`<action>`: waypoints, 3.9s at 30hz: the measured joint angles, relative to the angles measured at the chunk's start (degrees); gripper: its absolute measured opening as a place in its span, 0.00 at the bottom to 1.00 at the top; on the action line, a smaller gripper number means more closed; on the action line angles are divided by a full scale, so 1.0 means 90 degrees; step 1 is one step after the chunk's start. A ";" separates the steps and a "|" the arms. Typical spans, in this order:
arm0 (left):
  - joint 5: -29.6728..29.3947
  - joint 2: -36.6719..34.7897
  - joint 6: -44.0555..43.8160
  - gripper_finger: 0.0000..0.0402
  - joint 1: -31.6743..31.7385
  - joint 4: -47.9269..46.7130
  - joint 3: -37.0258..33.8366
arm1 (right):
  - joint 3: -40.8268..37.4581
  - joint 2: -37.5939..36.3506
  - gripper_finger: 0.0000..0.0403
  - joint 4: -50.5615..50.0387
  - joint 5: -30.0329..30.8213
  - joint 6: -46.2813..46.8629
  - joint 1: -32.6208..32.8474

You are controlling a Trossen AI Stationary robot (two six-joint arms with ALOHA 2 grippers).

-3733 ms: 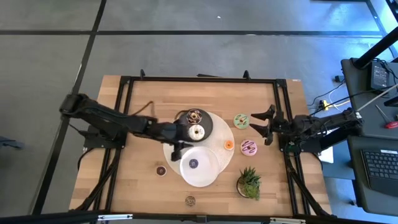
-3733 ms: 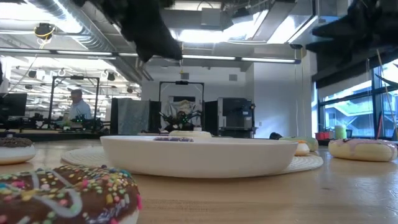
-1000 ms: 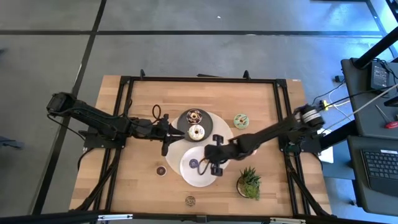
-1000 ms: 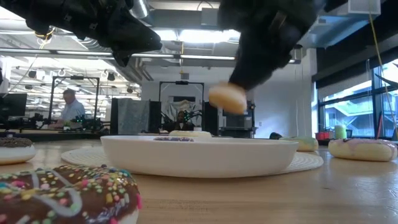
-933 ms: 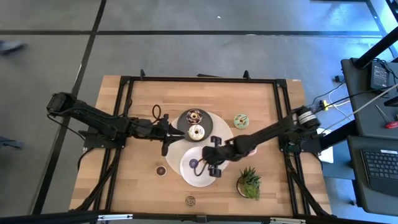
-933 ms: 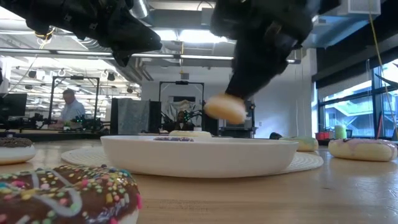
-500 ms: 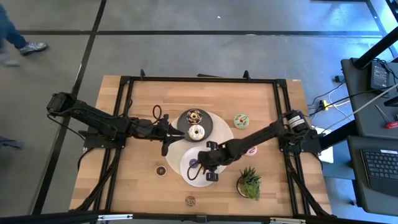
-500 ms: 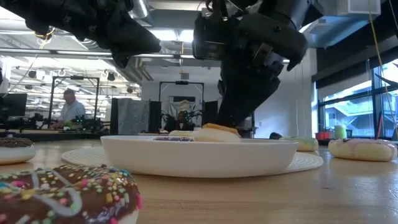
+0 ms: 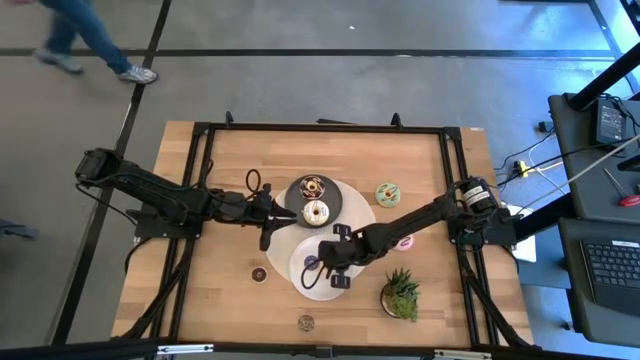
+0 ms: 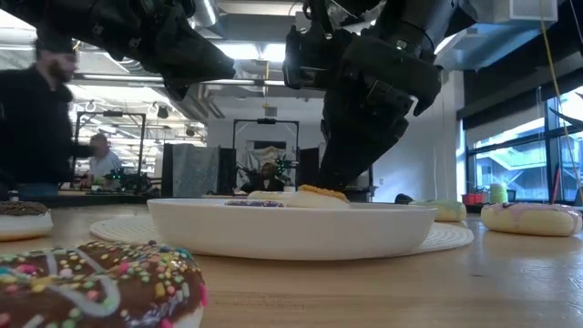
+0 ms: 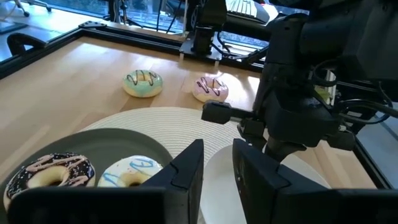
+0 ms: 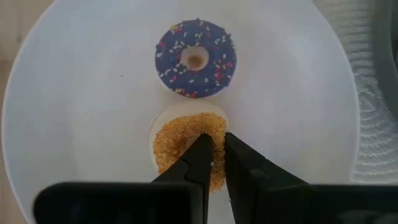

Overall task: Pick & Place donuts
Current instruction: Put the small orange donut on the white plate, then put the big green donut on the gray plate

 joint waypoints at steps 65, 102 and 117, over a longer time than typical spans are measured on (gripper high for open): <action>-0.0157 -0.0563 0.0289 0.21 -0.0294 -0.0918 0.0668 | -0.3077 -0.4934 0.42 -0.2255 0.2425 0.2839 -0.0870; -0.0163 -0.0607 0.0288 0.20 -0.0294 -0.1241 0.0665 | -0.3895 -0.3328 0.40 -0.1653 0.0855 0.2858 -0.3554; -0.0163 -0.0605 0.0287 0.20 -0.0294 -0.1246 0.0665 | -0.3839 -0.3483 0.05 -0.1720 0.0833 0.2049 -0.3553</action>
